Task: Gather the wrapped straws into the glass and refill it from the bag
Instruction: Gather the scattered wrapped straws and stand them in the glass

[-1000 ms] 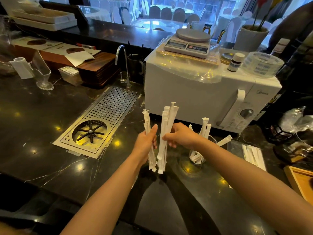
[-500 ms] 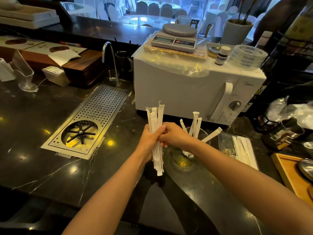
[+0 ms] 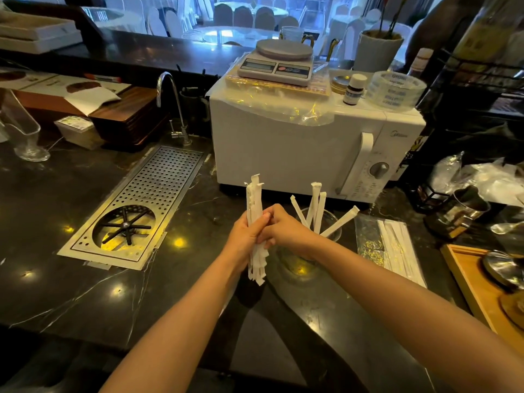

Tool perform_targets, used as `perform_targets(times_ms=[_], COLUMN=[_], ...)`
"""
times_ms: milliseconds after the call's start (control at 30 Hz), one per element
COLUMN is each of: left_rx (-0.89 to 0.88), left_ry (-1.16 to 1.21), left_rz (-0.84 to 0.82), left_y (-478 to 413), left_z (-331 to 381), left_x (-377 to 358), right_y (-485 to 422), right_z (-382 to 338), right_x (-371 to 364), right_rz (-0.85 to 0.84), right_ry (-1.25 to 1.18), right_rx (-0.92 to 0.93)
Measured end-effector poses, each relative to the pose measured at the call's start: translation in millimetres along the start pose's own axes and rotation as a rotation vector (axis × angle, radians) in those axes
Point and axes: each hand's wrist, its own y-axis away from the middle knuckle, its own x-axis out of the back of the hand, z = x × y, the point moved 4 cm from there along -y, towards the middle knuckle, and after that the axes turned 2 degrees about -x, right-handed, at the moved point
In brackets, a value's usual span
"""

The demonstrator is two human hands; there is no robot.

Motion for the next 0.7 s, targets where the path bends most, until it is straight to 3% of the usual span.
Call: perform_targets(times_ms=[133, 367, 533, 700], left_rx=[0.017, -0.088, -0.168, -0.169], left_ry=[-0.010, -0.164, -0.380, -0.503], left_rz=[0.014, 0.018, -0.050, -0.084], left_y=[2.2, 9.2, 17.3, 20.7], left_z=[0.2, 10.0, 18.0, 19.1], left_x=[-1.3, -5.6, -24.3, -32.4], right_y=[4.3, 14.8, 14.1, 12.9], right_z=[1.8, 4.2, 6.1, 17.6], right_x=[1.0, 14.8, 8.0, 2.1], right_rz=[0.028, 0.237, 0.141, 0.215], right_ry=[0.013, 0.009, -0.160, -0.213], right_rx=[0.007, 0.157, 0.205, 0.215])
